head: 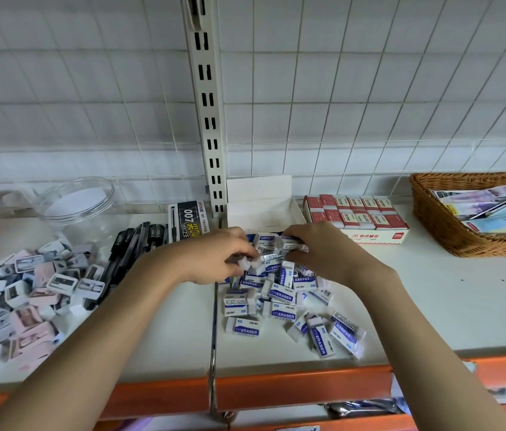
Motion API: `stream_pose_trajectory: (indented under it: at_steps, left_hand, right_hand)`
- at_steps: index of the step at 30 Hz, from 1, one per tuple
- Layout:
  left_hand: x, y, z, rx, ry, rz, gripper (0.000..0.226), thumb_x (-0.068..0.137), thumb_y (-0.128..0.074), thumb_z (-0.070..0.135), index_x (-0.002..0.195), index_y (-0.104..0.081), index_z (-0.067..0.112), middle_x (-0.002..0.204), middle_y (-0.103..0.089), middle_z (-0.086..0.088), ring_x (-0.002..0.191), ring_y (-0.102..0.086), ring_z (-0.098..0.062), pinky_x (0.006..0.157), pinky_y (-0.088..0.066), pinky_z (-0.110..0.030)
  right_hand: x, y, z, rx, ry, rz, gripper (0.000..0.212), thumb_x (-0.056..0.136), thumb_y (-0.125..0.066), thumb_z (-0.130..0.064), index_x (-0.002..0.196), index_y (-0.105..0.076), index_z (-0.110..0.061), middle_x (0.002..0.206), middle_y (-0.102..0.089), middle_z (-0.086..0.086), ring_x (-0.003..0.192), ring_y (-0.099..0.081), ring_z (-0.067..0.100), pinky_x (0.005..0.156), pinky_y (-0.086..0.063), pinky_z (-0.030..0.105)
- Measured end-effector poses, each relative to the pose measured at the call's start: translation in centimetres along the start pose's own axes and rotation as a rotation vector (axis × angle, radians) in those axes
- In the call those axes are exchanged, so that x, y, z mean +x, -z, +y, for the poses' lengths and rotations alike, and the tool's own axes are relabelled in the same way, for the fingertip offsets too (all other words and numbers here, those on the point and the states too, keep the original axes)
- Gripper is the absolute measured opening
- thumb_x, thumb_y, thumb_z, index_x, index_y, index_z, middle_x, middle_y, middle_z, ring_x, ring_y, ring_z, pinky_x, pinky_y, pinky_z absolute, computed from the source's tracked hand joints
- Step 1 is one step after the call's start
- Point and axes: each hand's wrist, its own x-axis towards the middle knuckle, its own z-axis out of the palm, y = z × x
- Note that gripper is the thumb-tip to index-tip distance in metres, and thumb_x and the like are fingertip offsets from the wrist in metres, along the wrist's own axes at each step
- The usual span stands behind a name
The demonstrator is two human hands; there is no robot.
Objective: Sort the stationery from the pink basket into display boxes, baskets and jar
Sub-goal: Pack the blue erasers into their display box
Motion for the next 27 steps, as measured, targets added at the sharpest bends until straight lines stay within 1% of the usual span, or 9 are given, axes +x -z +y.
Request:
stream_pose_trajectory:
  at_steps: [4, 8, 11, 13, 14, 17, 20, 24, 27]
  left_hand:
    - [0.9, 0.0, -0.3, 0.089, -0.008, -0.021, 0.043, 0.097, -0.048, 0.019, 0.139, -0.043, 0.024, 0.126, -0.047, 0.001, 0.117, -0.044, -0.016, 0.1, -0.037, -0.036]
    - [1.0, -0.5, 0.0, -0.003, -0.003, 0.09, 0.046, 0.098, -0.043, 0.013, 0.141, -0.031, 0.024, 0.122, -0.052, -0.003, 0.108, -0.048, -0.014, 0.089, -0.041, -0.03]
    - [0.8, -1.3, 0.0, -0.032, -0.017, 0.188, 0.031, 0.097, -0.047, 0.014, 0.127, -0.039, 0.015, 0.127, -0.053, -0.003, 0.102, -0.05, -0.01, 0.08, -0.037, -0.021]
    - [0.7, -1.6, -0.3, -0.059, -0.025, 0.282, 0.03, 0.092, -0.057, 0.016, 0.121, -0.049, 0.015, 0.119, -0.059, -0.002, 0.092, -0.055, -0.007, 0.077, -0.04, -0.017]
    - [0.6, -1.7, -0.5, -0.095, -0.034, 0.346, 0.031, 0.088, -0.062, 0.016, 0.119, -0.055, 0.014, 0.115, -0.061, -0.002, 0.088, -0.056, -0.005, 0.079, -0.042, -0.015]
    - [0.3, -2.2, -1.1, -0.191, -0.099, 0.528, 0.04, 0.081, -0.07, 0.011, 0.12, -0.062, 0.012, 0.107, -0.061, 0.001, 0.096, -0.06, -0.01, 0.095, -0.047, -0.023]
    - [-0.5, -2.5, -0.9, -0.271, -0.165, 0.614, 0.046, 0.076, -0.074, 0.008, 0.12, -0.062, 0.016, 0.096, -0.066, 0.003, 0.087, -0.064, -0.005, 0.088, -0.047, -0.011]
    - [-0.2, -2.8, -0.5, -0.16, -0.193, 0.654, 0.034, 0.076, -0.074, 0.013, 0.109, -0.068, 0.015, 0.096, -0.07, -0.002, 0.084, -0.065, -0.013, 0.082, -0.054, -0.03]
    - [0.5, -2.8, -0.5, -0.127, -0.221, 0.635, 0.034, 0.082, -0.068, 0.008, 0.116, -0.065, 0.011, 0.105, -0.07, -0.006, 0.094, -0.066, -0.018, 0.09, -0.052, -0.036]
  right_hand:
    - [0.1, -0.2, 0.1, 0.007, -0.004, 0.008, 0.013, 0.09, -0.059, -0.015, 0.101, -0.062, -0.011, 0.088, -0.065, 0.005, 0.075, -0.053, 0.017, 0.063, -0.036, 0.025]
    - [0.0, -0.3, 0.2, 0.021, -0.012, 0.024, 0.012, 0.09, -0.059, -0.016, 0.101, -0.062, -0.012, 0.085, -0.064, 0.004, 0.079, -0.059, 0.022, 0.063, -0.042, 0.028]
    - [-0.1, -0.4, 0.2, 0.021, -0.009, 0.037, 0.019, 0.09, -0.059, -0.017, 0.109, -0.063, -0.012, 0.092, -0.067, 0.006, 0.085, -0.062, 0.023, 0.071, -0.048, 0.033]
    - [-0.1, -0.6, 0.3, 0.014, -0.008, 0.043, 0.021, 0.09, -0.06, -0.017, 0.11, -0.062, -0.013, 0.094, -0.068, 0.007, 0.086, -0.062, 0.024, 0.071, -0.048, 0.032]
    - [0.0, -0.6, 0.3, 0.012, -0.01, 0.047, 0.021, 0.091, -0.06, -0.018, 0.111, -0.062, -0.012, 0.094, -0.068, 0.007, 0.086, -0.062, 0.024, 0.071, -0.047, 0.031]
    - [-0.1, -0.7, 0.3, 0.01, -0.014, 0.061, 0.023, 0.091, -0.06, -0.018, 0.113, -0.062, -0.011, 0.098, -0.068, 0.007, 0.089, -0.061, 0.024, 0.071, -0.046, 0.03]
    - [-0.1, -0.8, 0.2, 0.009, -0.02, 0.066, 0.026, 0.091, -0.059, -0.018, 0.116, -0.061, -0.011, 0.102, -0.068, 0.008, 0.092, -0.061, 0.025, 0.074, -0.046, 0.031]
    - [-0.1, -0.9, 0.3, 0.016, -0.024, 0.076, 0.029, 0.091, -0.058, -0.016, 0.119, -0.061, -0.012, 0.106, -0.067, 0.009, 0.096, -0.06, 0.026, 0.077, -0.046, 0.031]
    - [-0.1, -1.1, 0.4, 0.027, -0.03, 0.084, 0.028, 0.09, -0.059, -0.016, 0.118, -0.061, -0.013, 0.104, -0.067, 0.008, 0.093, -0.06, 0.025, 0.073, -0.044, 0.028]
